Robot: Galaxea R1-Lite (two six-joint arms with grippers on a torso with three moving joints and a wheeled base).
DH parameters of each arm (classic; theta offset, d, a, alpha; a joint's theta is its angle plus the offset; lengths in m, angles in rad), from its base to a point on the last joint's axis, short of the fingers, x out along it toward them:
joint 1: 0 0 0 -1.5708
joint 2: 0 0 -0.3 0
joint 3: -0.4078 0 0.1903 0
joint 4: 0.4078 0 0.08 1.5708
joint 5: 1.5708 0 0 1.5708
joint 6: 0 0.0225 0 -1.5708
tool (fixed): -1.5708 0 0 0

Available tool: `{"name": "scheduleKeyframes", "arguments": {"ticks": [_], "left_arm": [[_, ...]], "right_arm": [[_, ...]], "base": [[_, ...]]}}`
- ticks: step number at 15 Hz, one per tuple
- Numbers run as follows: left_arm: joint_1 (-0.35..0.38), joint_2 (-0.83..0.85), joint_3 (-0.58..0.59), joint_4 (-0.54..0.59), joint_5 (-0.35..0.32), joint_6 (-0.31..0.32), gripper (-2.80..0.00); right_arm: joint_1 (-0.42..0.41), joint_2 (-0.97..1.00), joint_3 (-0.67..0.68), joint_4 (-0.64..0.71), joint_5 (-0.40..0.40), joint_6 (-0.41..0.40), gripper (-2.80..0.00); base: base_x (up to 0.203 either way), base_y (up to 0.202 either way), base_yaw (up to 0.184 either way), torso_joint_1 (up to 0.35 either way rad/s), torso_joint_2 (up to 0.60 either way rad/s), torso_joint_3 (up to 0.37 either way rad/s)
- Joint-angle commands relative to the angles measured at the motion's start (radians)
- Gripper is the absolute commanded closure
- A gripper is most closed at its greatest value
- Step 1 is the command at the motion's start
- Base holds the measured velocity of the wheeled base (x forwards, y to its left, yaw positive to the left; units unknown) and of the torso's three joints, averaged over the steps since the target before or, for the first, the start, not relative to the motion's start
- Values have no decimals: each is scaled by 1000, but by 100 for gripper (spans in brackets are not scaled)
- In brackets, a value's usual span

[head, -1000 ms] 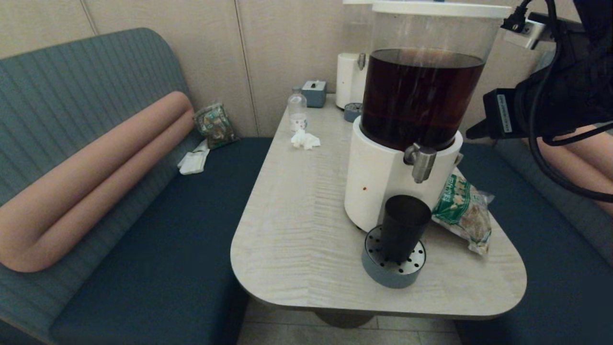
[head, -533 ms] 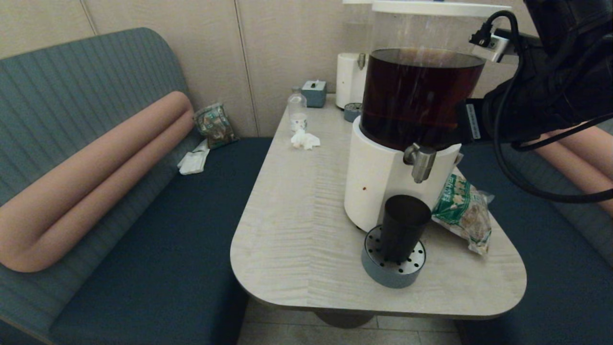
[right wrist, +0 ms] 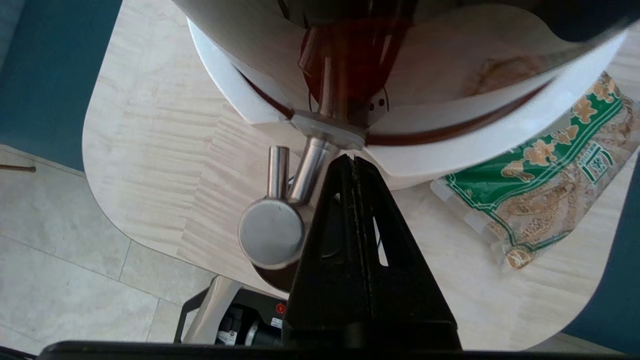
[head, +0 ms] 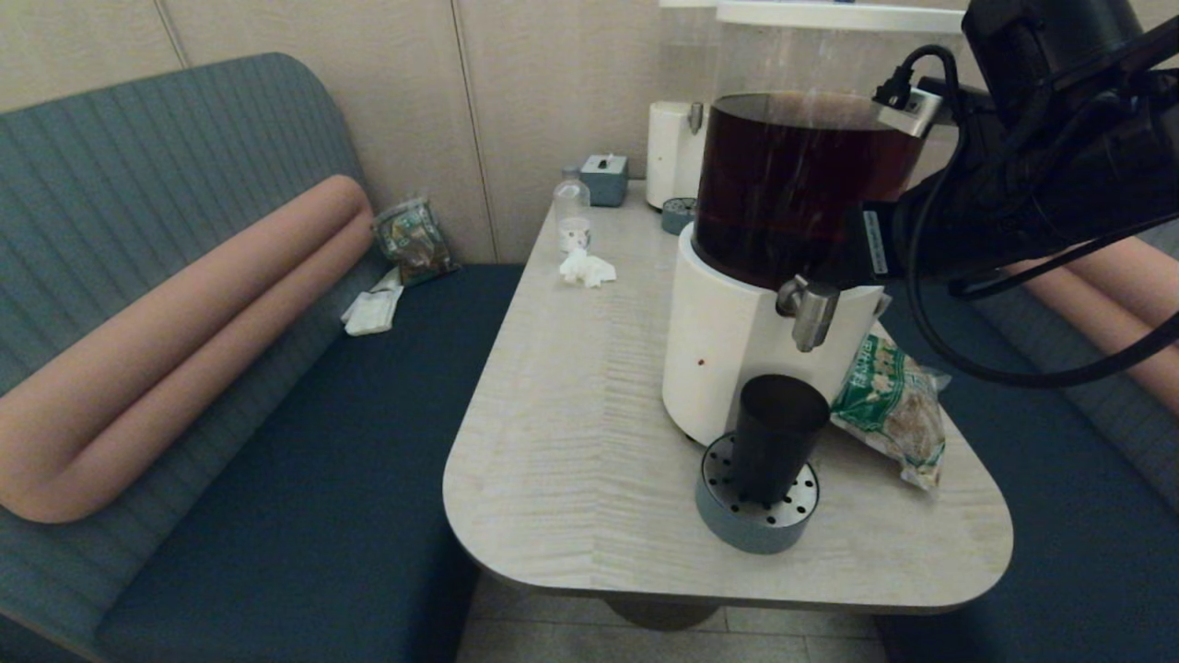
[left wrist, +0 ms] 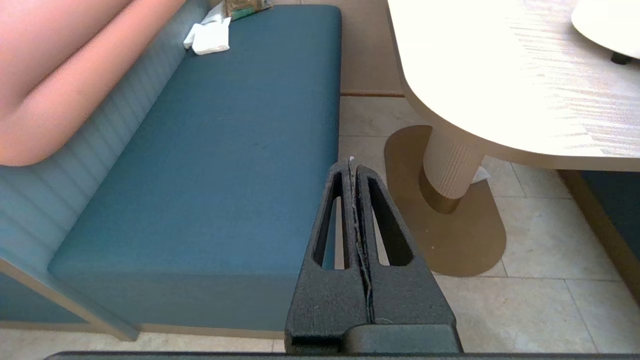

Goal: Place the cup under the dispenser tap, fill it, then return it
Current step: Turn on the faucet

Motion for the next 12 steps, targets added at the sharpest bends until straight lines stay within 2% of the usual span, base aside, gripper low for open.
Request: {"name": "scheduleKeyframes", "arguments": {"ticks": [1, 6, 12], "left_arm": [[0, 0, 0, -1, 0, -1, 0], [0, 0, 0, 0, 0, -1, 0], [0, 0, 0, 0, 0, -1, 0]], "right_arm": [[15, 5, 0, 4, -1, 0, 0], [27, 12, 0, 4, 1, -3, 0], [32, 13, 0, -32, 41, -2, 0]], "base": [[0, 0, 0, 0, 0, 0], [0, 0, 0, 0, 0, 0], [0, 0, 0, 0, 0, 0]]}}
